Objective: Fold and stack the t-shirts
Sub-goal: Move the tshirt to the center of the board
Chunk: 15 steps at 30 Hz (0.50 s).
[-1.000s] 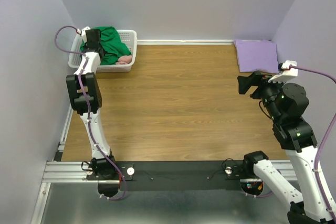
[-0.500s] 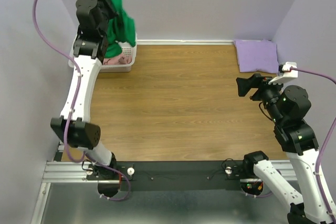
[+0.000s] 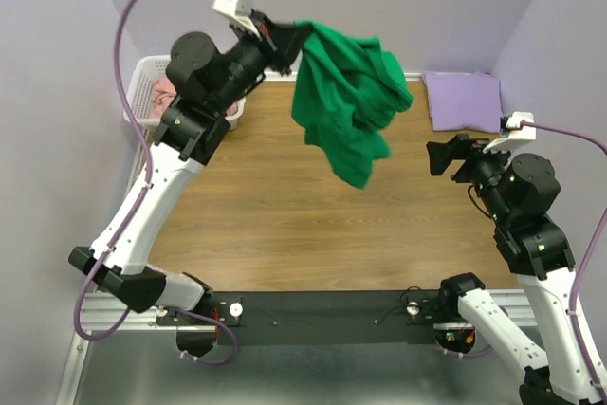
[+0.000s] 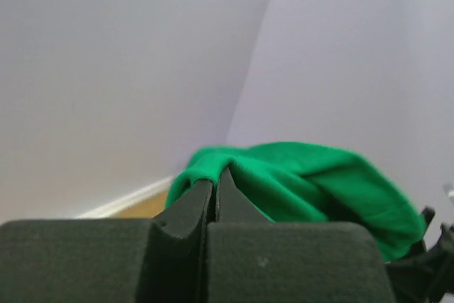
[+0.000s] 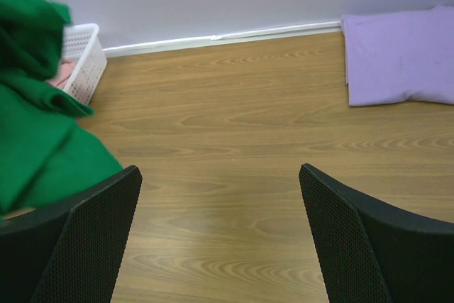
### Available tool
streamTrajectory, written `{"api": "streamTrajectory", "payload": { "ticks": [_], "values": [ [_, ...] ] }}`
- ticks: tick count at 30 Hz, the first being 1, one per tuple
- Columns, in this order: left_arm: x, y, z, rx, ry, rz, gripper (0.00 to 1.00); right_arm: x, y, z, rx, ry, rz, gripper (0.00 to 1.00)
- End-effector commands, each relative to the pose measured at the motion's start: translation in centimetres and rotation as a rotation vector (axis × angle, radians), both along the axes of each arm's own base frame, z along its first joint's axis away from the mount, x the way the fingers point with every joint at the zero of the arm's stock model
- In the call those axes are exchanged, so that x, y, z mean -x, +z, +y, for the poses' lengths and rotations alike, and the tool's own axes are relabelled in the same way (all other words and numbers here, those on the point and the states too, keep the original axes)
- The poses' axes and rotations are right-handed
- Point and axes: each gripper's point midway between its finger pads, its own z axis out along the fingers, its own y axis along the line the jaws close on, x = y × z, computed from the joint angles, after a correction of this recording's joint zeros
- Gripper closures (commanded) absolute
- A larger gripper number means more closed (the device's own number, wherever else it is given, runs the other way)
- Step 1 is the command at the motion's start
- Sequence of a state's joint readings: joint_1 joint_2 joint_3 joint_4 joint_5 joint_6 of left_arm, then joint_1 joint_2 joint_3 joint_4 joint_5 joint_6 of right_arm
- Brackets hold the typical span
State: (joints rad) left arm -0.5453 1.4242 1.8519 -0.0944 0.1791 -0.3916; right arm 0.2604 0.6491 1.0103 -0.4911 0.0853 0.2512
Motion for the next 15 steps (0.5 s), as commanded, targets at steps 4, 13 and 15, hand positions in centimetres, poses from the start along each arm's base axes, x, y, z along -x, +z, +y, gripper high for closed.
{"api": "streamTrajectory", "payload": {
  "ticks": [4,13,15],
  "values": [
    [-1.6,-17.5,0.4,-0.068,0.068,0.369,0.65,0.4,-0.6,-0.4,0.037,-0.004,0.008,0.0],
    [-0.2,-36.6,2.9,-0.284,0.25,0.76,0.13,-0.6,-7.2,5.1,-0.022,0.253,0.247,0.0],
    [0.9,-37.4,1.3,-0.331,0.211,0.766,0.13,-1.0,-10.1,6.8,-0.054,0.319,0.372,0.0]
  ]
}}
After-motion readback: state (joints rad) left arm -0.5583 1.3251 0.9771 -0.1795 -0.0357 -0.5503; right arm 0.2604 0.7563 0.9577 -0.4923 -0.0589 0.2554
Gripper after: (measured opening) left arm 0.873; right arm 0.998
